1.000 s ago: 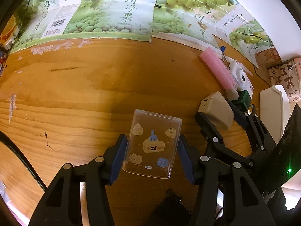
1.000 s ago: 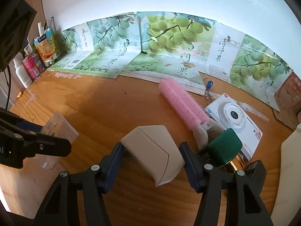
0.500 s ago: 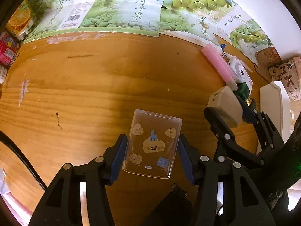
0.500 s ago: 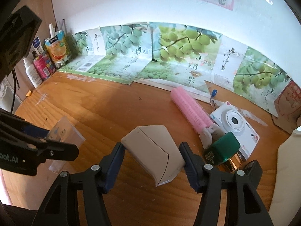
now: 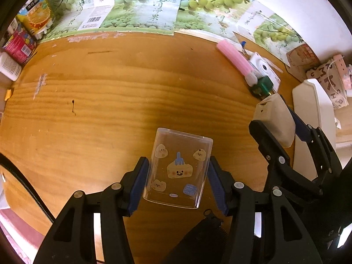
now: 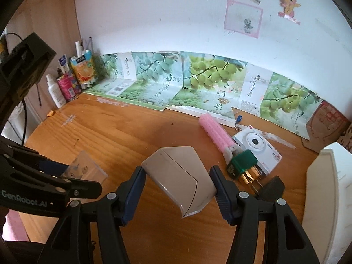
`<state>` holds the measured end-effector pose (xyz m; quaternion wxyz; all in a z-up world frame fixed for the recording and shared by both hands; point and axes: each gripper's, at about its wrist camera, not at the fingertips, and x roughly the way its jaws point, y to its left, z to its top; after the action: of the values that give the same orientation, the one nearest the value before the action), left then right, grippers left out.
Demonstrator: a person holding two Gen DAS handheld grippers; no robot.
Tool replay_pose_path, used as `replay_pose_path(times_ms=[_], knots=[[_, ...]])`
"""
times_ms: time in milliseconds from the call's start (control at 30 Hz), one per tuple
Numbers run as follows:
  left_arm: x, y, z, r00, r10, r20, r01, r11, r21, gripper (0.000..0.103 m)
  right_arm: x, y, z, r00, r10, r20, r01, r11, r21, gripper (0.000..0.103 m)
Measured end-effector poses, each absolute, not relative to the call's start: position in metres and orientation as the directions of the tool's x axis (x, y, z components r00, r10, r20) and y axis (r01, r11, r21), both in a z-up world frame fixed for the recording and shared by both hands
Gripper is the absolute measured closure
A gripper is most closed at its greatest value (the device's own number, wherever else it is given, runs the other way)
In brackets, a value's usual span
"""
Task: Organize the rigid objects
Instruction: 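Carry the clear box and beige piece over the white tray with both tools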
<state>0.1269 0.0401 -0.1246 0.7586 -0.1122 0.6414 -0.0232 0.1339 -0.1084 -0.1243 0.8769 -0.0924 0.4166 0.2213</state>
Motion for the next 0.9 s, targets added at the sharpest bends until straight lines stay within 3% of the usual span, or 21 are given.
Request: replay_pose_path(times_ms=[900], knots=[[0.046, -0.051, -0.086, 0.222, -0.161, -0.962, -0.123, 0.974, -0.191, 0.045, 0.032, -0.205, -0.073, 0.546, 0.332, -0.769, -0.535, 0.845, -0.015, 0.042]])
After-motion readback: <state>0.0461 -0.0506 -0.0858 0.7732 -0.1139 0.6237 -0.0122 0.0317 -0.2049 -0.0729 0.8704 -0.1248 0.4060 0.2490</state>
